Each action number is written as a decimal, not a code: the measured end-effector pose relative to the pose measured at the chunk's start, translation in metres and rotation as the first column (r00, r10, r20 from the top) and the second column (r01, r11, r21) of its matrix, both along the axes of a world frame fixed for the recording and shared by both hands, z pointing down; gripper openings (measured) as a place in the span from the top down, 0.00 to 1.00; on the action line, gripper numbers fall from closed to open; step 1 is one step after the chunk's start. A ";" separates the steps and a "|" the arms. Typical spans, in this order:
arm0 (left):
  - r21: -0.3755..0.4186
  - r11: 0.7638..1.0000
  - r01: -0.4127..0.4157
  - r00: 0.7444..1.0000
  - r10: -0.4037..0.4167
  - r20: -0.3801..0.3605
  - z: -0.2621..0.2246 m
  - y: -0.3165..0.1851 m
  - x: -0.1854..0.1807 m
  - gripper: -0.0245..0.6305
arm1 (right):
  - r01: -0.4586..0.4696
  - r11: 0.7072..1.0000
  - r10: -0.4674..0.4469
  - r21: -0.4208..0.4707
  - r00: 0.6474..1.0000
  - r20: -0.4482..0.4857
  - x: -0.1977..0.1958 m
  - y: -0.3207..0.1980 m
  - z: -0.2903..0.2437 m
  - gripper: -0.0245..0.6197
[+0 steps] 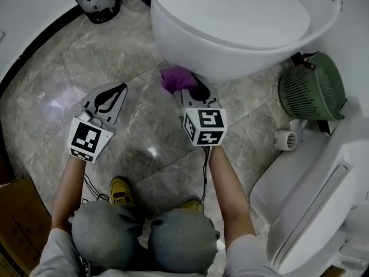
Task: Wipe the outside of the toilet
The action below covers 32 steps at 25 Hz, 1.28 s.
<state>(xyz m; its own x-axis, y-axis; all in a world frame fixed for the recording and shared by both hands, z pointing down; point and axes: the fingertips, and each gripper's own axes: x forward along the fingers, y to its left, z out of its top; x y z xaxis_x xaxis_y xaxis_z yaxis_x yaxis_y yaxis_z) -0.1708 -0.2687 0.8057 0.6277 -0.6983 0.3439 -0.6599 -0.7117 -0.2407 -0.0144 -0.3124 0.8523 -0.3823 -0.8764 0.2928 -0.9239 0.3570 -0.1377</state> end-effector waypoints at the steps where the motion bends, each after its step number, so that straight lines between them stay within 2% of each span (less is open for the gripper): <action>1: 0.000 1.000 -0.002 1.000 0.002 -0.002 0.001 0.000 0.001 0.94 | -0.004 1.000 0.004 0.000 1.000 -0.003 0.003 0.001 0.000 0.82; 12: -0.009 0.999 -0.050 0.999 0.050 0.006 0.007 0.008 0.025 0.94 | -0.072 0.997 0.072 0.003 0.997 0.016 0.057 0.014 -0.006 0.82; 22: -0.016 0.998 -0.063 0.998 0.064 0.021 0.012 0.010 0.036 0.94 | -0.157 0.987 0.158 -0.013 0.981 0.113 0.109 0.018 -0.001 0.80; 28: -0.025 0.998 -0.061 0.997 0.062 0.035 0.018 0.012 0.035 0.94 | -0.256 0.964 0.264 -0.064 0.943 0.201 0.143 0.018 0.011 0.81; 32: -0.029 0.998 -0.063 0.997 0.064 0.045 0.019 0.012 0.037 0.94 | -0.305 0.947 0.319 -0.096 0.922 0.221 0.162 0.015 0.019 0.81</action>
